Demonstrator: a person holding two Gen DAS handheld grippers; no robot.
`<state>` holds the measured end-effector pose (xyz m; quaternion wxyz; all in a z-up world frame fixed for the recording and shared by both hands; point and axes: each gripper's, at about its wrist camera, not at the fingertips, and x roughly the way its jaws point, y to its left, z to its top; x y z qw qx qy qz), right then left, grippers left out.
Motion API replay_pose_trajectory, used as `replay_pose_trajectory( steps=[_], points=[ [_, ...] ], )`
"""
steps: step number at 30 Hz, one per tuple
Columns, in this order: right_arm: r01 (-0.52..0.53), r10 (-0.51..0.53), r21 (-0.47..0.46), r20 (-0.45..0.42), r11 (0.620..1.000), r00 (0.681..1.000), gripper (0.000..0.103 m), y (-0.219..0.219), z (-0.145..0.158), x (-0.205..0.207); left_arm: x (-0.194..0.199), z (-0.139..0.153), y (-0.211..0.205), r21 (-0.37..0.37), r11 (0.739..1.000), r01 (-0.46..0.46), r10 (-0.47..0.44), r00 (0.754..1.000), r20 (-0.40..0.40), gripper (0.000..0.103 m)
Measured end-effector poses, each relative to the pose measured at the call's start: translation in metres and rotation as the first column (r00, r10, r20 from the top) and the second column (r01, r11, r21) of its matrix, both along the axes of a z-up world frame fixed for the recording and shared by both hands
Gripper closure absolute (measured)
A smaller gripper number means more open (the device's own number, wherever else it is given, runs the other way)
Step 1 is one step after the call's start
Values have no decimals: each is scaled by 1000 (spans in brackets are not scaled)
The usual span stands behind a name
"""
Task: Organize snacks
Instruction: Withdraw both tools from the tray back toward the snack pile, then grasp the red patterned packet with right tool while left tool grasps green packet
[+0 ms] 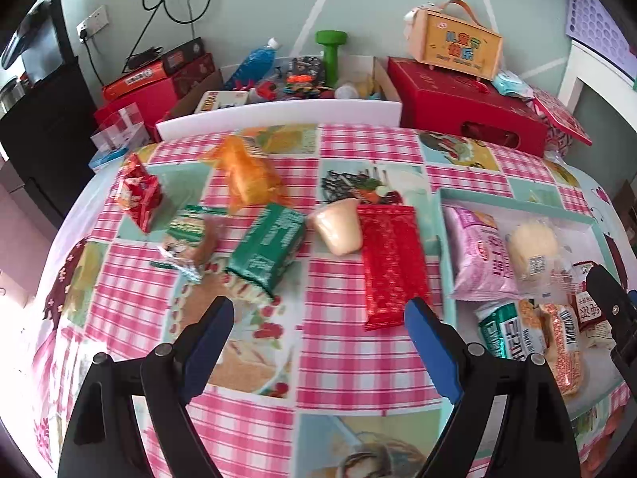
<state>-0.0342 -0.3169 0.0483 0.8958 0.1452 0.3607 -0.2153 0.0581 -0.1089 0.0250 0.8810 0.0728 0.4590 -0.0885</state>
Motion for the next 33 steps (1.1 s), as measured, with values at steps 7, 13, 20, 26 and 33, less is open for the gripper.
replay_pose_trajectory(
  steps=[7, 13, 20, 26, 33],
  points=[
    [-102, 103, -15, 9, 995, 995, 0, 42, 1, 16, 8, 6, 37, -25, 997, -78, 78, 997, 0, 15],
    [-176, 177, -24, 18, 984, 984, 0, 70, -1, 25, 14, 12, 65, -39, 990, -138, 138, 990, 8, 15],
    [-214, 214, -20, 27, 977, 976, 0, 94, -5, 35, 22, 13, 96, -67, 983, -171, 172, 985, 6, 15],
    [-238, 239, -32, 26, 971, 971, 9, 110, -7, 43, 30, 8, 118, -99, 977, -190, 190, 982, -7, 15],
    [-275, 275, -28, 3, 961, 961, 18, 131, -12, 56, 38, 6, 125, -101, 979, -175, 178, 984, 14, 15]
  ],
)
